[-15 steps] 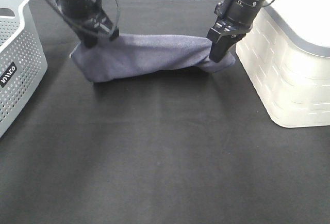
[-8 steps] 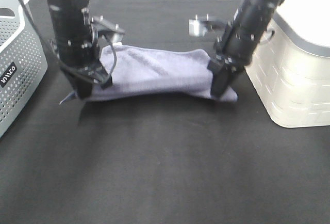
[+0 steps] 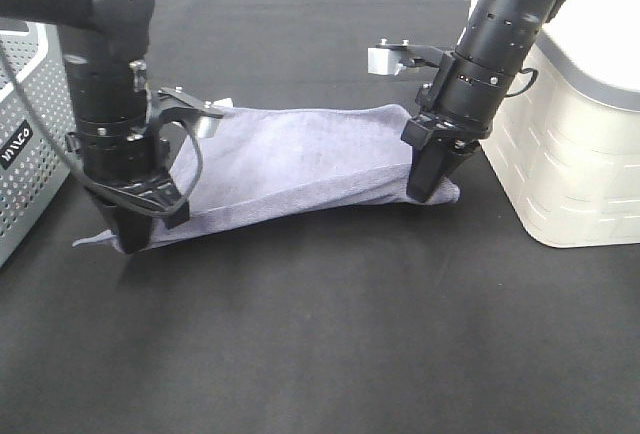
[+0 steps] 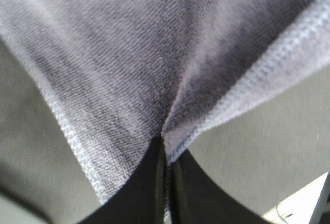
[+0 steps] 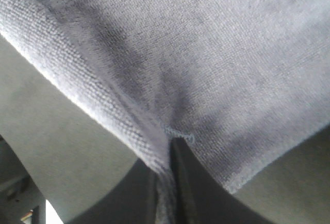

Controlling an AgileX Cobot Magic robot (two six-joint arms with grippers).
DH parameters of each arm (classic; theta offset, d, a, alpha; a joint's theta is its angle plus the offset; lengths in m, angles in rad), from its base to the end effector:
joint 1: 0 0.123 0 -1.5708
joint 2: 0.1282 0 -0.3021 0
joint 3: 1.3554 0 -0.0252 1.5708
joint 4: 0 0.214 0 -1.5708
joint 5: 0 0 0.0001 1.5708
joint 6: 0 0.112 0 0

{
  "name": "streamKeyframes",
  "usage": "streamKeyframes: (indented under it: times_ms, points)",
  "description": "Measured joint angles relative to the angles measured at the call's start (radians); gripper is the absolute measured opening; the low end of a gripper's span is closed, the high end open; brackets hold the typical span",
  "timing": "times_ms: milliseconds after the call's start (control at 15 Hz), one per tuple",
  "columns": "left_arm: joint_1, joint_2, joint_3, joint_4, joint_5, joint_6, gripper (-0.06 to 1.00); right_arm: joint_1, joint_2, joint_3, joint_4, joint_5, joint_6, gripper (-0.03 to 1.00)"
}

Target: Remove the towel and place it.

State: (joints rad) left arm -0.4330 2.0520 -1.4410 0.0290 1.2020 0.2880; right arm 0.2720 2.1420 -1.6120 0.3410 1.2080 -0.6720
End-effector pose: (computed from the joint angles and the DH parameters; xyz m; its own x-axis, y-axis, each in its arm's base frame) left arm 0.3221 -0.1456 0.1749 -0.7328 0.6625 0.1553 0.6682 0.7437 -0.0198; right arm 0.3683 0.1391 0.1791 -0.6981 -0.7074 -0.1111 -0.7025 0.6464 0.2977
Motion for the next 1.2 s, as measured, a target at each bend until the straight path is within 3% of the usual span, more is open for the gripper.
streamKeyframes:
  times_ms: [333,667,800,1000,1200]
  points:
    - [0.000,-0.014,0.005,0.018,0.000,0.006,0.00,0.000,0.000,0.068,0.025,0.000,0.004,0.18]
    - [0.000,-0.014,0.009,0.029,0.004,0.019,0.01,0.000,0.000,0.122,0.042,-0.001,0.036,0.52]
    - [0.000,-0.014,0.009,0.029,0.004,0.019,0.14,0.000,-0.009,0.126,0.044,0.000,0.096,0.60]
    - [0.000,-0.014,0.031,0.023,0.006,-0.037,0.33,0.000,-0.052,0.128,0.055,0.000,0.140,0.62]
    - [0.000,-0.014,0.082,-0.017,0.010,-0.052,0.39,0.000,-0.115,0.128,0.059,0.000,0.206,0.62]
